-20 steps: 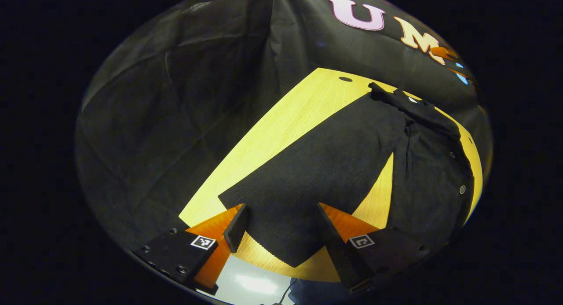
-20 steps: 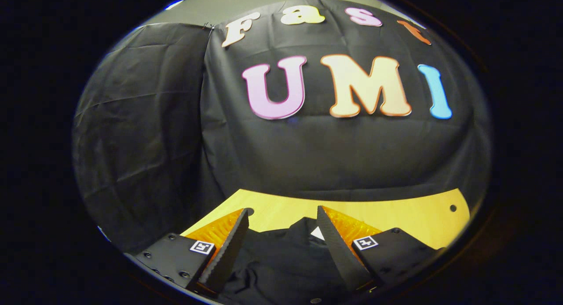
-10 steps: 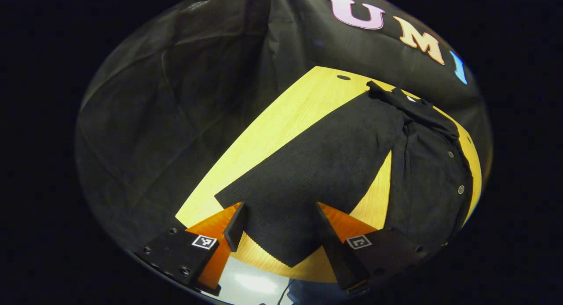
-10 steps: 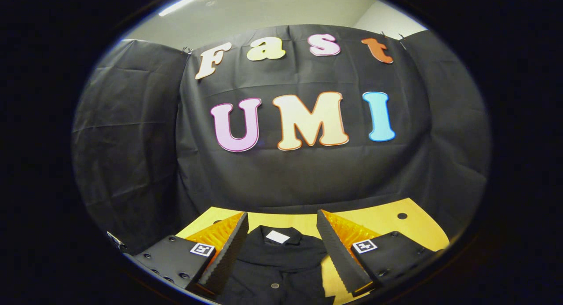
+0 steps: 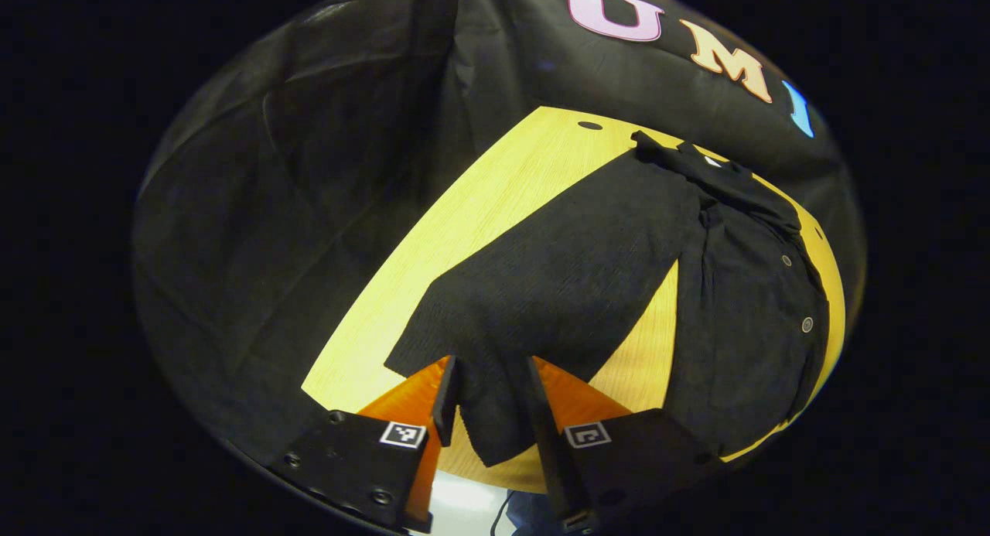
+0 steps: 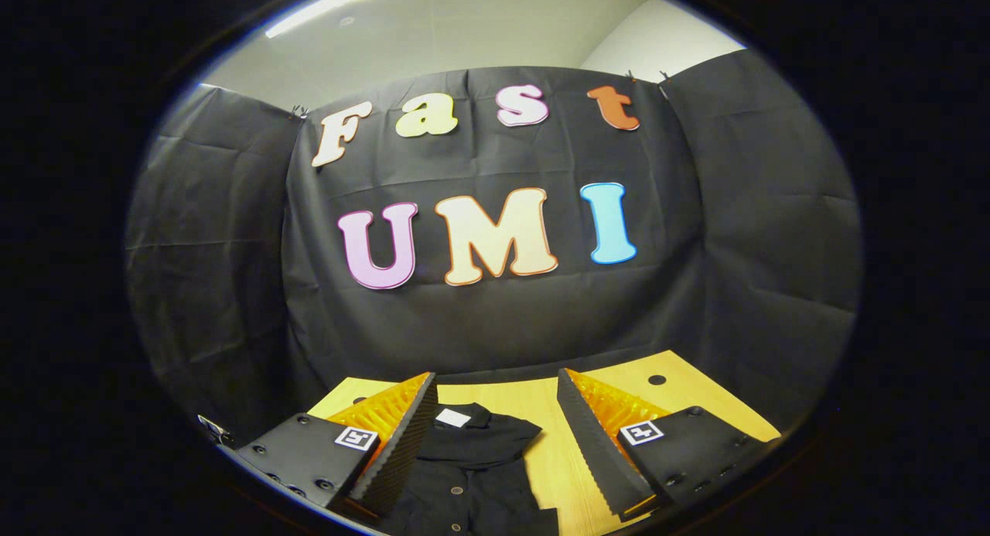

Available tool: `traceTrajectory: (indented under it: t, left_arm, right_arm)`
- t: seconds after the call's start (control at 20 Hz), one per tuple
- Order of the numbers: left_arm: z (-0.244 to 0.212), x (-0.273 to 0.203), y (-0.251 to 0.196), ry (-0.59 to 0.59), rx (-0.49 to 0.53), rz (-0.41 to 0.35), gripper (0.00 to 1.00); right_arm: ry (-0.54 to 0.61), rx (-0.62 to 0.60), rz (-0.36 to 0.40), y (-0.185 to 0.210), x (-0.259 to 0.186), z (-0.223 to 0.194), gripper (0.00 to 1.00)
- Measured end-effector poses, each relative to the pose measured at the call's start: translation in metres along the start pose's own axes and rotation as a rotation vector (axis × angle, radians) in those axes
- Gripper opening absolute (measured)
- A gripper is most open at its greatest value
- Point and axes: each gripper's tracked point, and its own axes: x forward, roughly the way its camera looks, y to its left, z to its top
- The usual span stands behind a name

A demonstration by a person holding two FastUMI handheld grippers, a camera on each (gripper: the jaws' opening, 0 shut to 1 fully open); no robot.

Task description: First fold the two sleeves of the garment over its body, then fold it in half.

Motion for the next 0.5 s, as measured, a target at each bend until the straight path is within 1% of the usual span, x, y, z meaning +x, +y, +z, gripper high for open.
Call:
traceTrajectory:
  t: [0.05,0.1,0.15,0.2,0.25,0.35,0.5]
  left_arm:
    - [0.0,0.0,-0.001,-0.001,0.013,-0.01,0.49]
    - [0.0,-0.001,0.0,-0.006,0.022,-0.008,0.35]
    - [0.0,0.0,-0.001,-0.004,0.032,-0.007,0.21]
    - [0.002,-0.001,-0.001,0.0,0.048,-0.002,0.16]
    - [0.002,0.001,-0.002,0.008,0.062,0.005,0.07]
    - [0.003,0.001,-0.004,0.014,0.085,0.017,0.01]
    - [0.006,0.001,-0.004,0.005,0.087,0.018,0.0]
  right_arm:
    - [0.001,0.005,-0.015,-0.006,-0.005,-0.002,0.97]
    - [0.004,0.009,-0.028,-0.013,-0.011,-0.004,0.97]
    - [0.01,0.012,-0.043,-0.019,-0.016,-0.006,0.94]
    - [0.012,0.013,-0.06,-0.026,-0.021,-0.008,0.97]
    - [0.01,0.013,-0.075,-0.033,-0.026,-0.008,0.98]
    - [0.007,0.019,-0.097,-0.043,-0.038,-0.01,0.97]
    - [0.013,0.032,-0.124,-0.055,-0.048,-0.016,0.97]
